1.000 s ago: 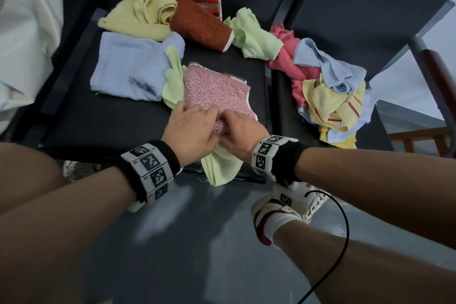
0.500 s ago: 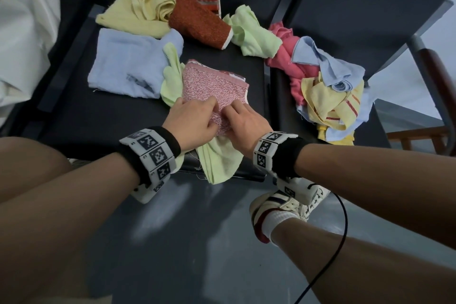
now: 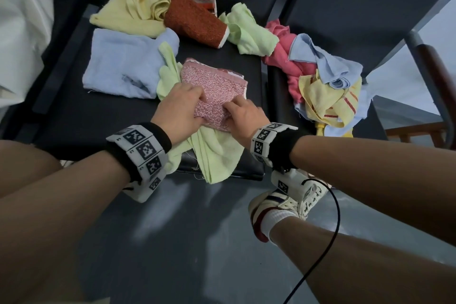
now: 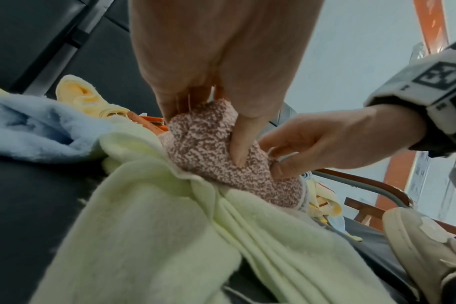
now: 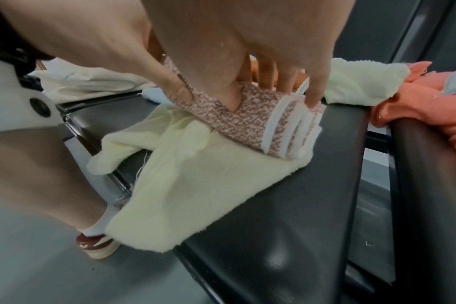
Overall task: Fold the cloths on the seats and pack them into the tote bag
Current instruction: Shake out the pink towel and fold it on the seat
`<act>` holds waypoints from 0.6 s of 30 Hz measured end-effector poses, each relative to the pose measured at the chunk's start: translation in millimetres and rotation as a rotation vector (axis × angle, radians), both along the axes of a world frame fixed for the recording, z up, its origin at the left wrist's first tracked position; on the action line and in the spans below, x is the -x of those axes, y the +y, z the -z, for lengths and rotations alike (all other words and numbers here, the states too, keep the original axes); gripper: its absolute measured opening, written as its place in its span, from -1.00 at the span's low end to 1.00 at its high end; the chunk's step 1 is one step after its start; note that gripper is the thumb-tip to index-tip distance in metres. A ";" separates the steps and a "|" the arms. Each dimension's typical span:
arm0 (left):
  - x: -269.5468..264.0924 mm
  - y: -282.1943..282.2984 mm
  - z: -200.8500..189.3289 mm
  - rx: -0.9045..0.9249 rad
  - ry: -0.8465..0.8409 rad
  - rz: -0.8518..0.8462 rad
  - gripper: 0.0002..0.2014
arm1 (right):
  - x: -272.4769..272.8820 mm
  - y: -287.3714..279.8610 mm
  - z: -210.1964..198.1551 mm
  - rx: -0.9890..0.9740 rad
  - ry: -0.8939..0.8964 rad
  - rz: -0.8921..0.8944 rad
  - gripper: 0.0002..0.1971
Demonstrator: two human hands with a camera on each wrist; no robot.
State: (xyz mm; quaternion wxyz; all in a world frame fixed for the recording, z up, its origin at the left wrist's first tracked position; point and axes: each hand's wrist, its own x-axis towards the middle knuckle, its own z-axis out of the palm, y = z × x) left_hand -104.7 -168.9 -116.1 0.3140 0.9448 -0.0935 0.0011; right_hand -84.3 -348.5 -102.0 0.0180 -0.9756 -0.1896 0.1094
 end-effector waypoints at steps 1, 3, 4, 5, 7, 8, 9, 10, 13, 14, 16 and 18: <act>-0.4 0.8 0.3 0.013 -0.005 0.003 -0.63 | 2.2 -1.6 -0.5 0.024 -0.045 -0.010 -0.67; 0.1 1.4 0.9 0.036 -0.013 0.005 -0.67 | 5.7 -5.1 -3.0 0.031 -0.093 -0.049 -0.61; 0.3 1.2 0.6 0.047 -0.010 0.003 -0.68 | 6.4 -7.1 -4.9 0.033 -0.086 -0.067 -0.56; -0.1 1.3 0.0 0.059 -0.003 -0.002 -0.67 | 6.1 -9.3 -6.1 0.042 -0.068 -0.080 -0.49; -1.8 2.6 -2.9 0.100 0.028 -0.007 -0.65 | 4.7 -12.6 -7.8 0.047 -0.031 -0.081 -0.40; -2.4 3.3 -4.7 0.128 0.046 -0.008 -0.63 | 4.2 -13.6 -8.5 0.023 -0.013 -0.068 -0.40; -2.6 3.9 -6.0 0.153 0.063 -0.013 -0.61 | 3.9 -14.0 -8.8 -0.023 0.010 -0.044 -0.41; -2.4 4.1 -7.1 0.172 0.077 -0.022 -0.58 | 3.9 -14.0 -9.9 -0.080 0.042 -0.013 -0.43; -1.5 3.9 -5.8 0.231 0.097 -0.081 -0.54 | 2.4 -12.0 -13.2 -0.179 0.121 0.078 -0.53; -1.4 3.7 -4.8 0.265 0.094 -0.106 -0.53 | 1.2 -11.6 -14.0 -0.180 0.133 0.093 -0.55; -2.5 4.1 -3.9 0.328 0.079 -0.132 -0.51 | -1.0 -11.5 -13.4 -0.179 0.153 0.102 -0.56; -3.7 4.9 -4.9 0.305 0.093 -0.103 -0.47 | -2.6 -12.7 -11.0 -0.178 0.154 0.095 -0.55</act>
